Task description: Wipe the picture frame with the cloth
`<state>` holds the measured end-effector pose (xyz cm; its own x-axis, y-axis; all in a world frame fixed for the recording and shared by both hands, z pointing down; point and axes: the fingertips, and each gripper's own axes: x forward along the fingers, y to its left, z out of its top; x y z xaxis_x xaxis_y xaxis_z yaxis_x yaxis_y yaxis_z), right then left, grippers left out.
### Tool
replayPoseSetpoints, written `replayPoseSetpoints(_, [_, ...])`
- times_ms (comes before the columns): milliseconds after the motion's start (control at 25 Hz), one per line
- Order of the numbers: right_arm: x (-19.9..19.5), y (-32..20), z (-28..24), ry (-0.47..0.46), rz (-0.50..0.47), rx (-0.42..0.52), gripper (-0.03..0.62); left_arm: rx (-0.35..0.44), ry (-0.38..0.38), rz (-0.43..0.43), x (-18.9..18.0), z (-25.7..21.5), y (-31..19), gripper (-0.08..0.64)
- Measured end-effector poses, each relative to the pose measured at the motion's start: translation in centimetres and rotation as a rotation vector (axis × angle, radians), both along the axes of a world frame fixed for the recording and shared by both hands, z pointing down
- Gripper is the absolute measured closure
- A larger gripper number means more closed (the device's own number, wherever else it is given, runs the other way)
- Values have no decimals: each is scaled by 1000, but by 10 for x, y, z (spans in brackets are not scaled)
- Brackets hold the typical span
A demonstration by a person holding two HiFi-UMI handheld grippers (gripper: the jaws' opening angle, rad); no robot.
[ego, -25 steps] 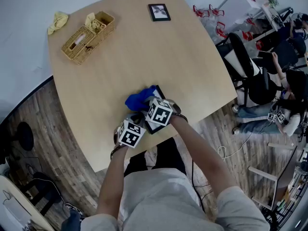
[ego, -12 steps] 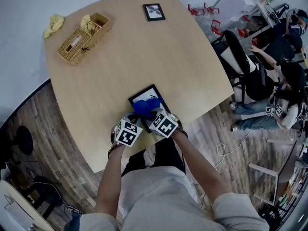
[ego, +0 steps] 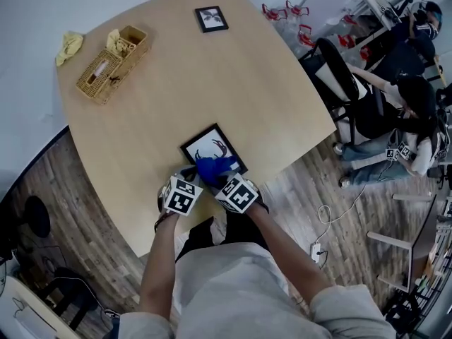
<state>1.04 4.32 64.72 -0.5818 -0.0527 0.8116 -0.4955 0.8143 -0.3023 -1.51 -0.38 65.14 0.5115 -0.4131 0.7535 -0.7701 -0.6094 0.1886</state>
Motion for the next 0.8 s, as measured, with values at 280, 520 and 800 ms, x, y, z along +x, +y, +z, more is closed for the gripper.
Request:
replayPoseSetpoints(280, [9,13,-1,-21,-3,53,540,4,-14,12,0,0,0,508])
replayPoseSetpoints(520, [10,28,4,40,-26,138,540,7,-22,18,0,-1,0,508])
replayPoseSetpoints(800, [19,38,3,21,53,131,540,16,-23,20,0,0,0,508])
